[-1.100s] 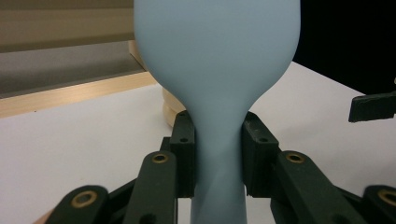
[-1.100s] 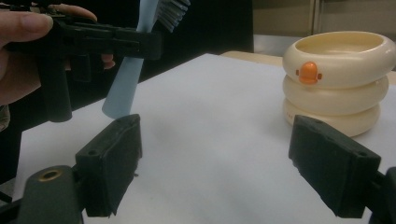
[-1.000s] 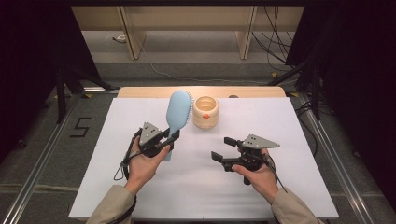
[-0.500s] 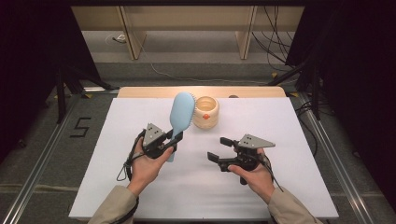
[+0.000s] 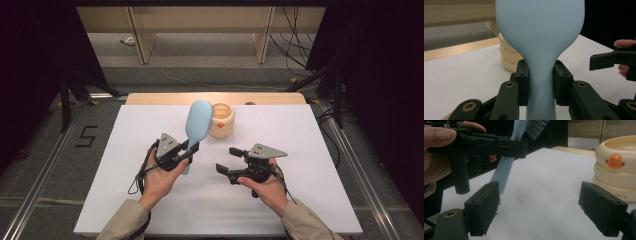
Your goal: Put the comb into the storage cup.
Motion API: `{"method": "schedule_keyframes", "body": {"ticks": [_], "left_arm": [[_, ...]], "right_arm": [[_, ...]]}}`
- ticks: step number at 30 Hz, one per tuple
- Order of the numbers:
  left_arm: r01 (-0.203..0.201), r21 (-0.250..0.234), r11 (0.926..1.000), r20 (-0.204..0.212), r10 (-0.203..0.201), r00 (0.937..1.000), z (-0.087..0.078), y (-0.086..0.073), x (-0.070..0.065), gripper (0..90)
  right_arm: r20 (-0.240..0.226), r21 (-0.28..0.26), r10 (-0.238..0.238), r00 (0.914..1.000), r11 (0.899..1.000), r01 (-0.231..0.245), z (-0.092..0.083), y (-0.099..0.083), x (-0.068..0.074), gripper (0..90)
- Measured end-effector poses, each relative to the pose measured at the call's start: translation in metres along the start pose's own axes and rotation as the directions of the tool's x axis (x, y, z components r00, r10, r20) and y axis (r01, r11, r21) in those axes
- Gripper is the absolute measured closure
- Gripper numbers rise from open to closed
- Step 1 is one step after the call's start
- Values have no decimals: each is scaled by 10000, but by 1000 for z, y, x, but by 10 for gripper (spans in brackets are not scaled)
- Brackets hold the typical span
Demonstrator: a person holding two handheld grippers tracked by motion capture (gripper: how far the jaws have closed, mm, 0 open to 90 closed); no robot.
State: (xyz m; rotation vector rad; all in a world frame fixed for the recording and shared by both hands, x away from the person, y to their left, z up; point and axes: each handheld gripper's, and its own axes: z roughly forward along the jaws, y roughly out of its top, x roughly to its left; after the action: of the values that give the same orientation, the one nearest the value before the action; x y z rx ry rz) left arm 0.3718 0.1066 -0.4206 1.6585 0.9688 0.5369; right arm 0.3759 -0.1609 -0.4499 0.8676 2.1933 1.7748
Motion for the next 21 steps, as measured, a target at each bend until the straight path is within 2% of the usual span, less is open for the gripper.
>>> {"method": "schedule_keyframes", "body": {"ticks": [21], "left_arm": [[-10,-77,10000,261,12,9997,2,-2,-6,694]], "right_arm": [[-570,215,-71,9984,9997,83,22,4,11,181]]}}
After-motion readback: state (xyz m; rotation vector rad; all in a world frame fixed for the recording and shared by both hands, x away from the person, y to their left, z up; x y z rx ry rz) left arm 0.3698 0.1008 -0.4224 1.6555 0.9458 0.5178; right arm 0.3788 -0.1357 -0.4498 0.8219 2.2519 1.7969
